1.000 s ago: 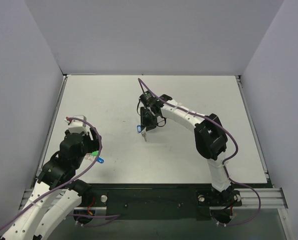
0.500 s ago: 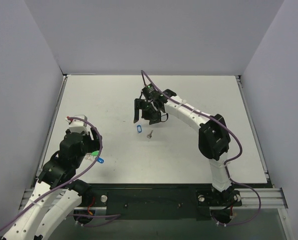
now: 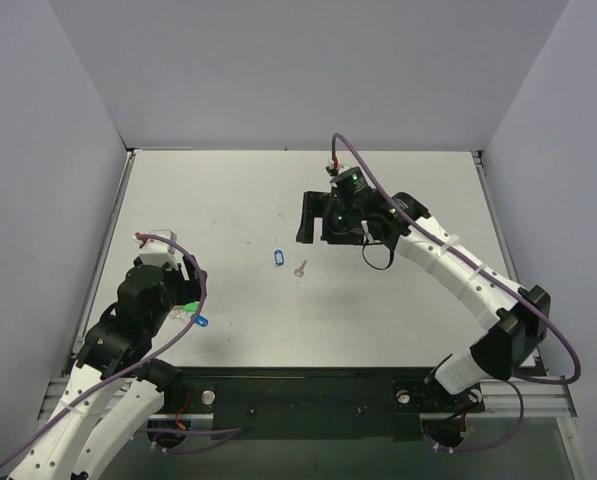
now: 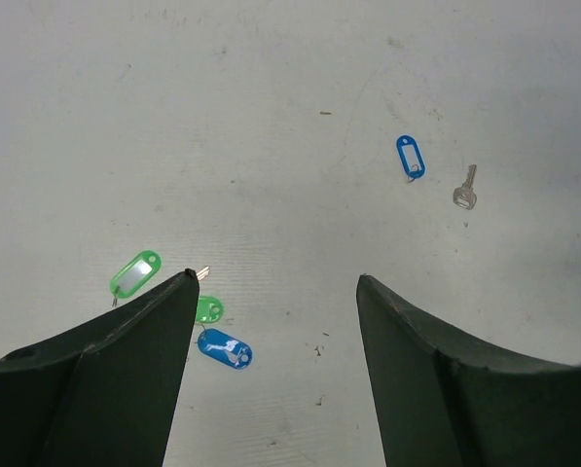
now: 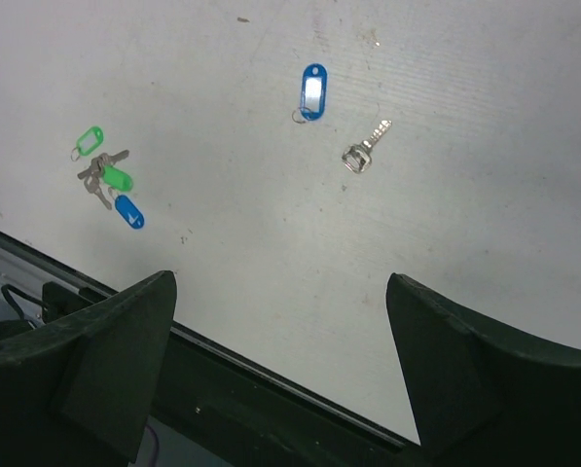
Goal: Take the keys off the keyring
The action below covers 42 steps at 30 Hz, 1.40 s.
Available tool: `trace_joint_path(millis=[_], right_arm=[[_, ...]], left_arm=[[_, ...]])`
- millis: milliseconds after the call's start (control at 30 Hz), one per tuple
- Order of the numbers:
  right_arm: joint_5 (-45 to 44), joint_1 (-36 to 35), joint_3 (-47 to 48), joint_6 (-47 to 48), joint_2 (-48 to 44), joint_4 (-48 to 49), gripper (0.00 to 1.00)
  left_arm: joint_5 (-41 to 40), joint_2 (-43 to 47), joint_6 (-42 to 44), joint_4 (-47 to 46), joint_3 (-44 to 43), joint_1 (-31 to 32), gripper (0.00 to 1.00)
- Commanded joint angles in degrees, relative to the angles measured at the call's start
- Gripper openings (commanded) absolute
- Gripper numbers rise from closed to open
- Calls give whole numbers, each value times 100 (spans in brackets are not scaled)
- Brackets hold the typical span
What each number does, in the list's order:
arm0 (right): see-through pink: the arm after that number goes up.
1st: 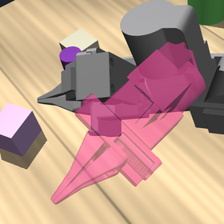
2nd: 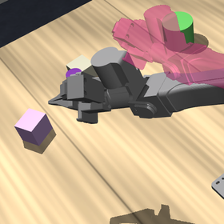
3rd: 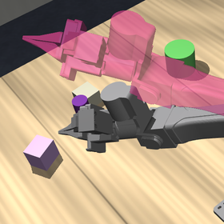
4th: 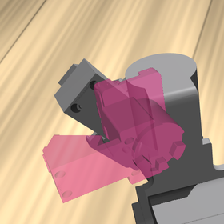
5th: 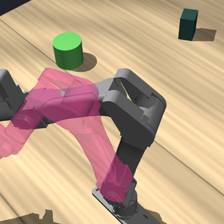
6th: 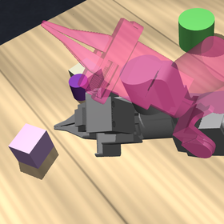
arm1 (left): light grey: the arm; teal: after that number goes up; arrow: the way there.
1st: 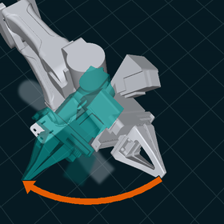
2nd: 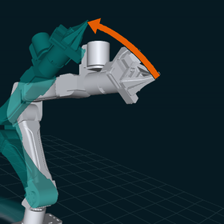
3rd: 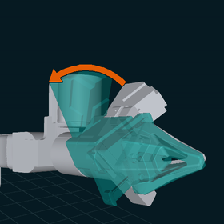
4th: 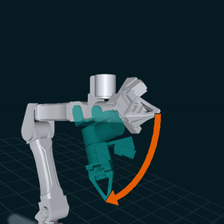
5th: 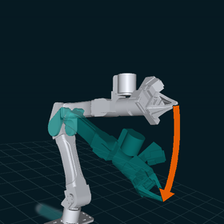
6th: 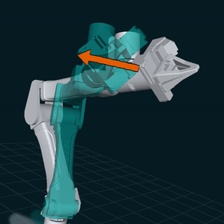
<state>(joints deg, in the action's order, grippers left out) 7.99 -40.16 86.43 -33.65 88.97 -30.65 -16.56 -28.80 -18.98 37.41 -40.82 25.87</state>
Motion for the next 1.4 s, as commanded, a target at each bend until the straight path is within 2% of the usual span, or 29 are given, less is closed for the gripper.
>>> trace_joint_path(millis=[0, 400, 567, 667, 767, 1100, 1367], right_arm=[[-420, 0, -565, 227, -624, -151, 84], [-693, 0, -1602, 465, -2374, -2, 84], [-1307, 8, -2183, 298, -3174, -159, 92], [-1422, 8, -2455, 210, -3517, -195, 100], [-1922, 0, -2920, 17, -4061, -82, 100], [-2784, 8, -3774, -371, -5486, 227, 100], [-2759, 0, -4002, -432, -6084, -55, 100]], left_arm=[[188, 58, 123, -339, 21, -73, 76], [276, 50, 140, -366, 12, -99, 76], [302, 41, 158, -375, 30, -126, 76], [355, 50, 176, -410, 30, -135, 76], [364, 58, 184, -410, 39, -135, 76], [372, 50, 193, -427, 39, -135, 76], [390, 6, 193, -436, 48, -135, 76]])
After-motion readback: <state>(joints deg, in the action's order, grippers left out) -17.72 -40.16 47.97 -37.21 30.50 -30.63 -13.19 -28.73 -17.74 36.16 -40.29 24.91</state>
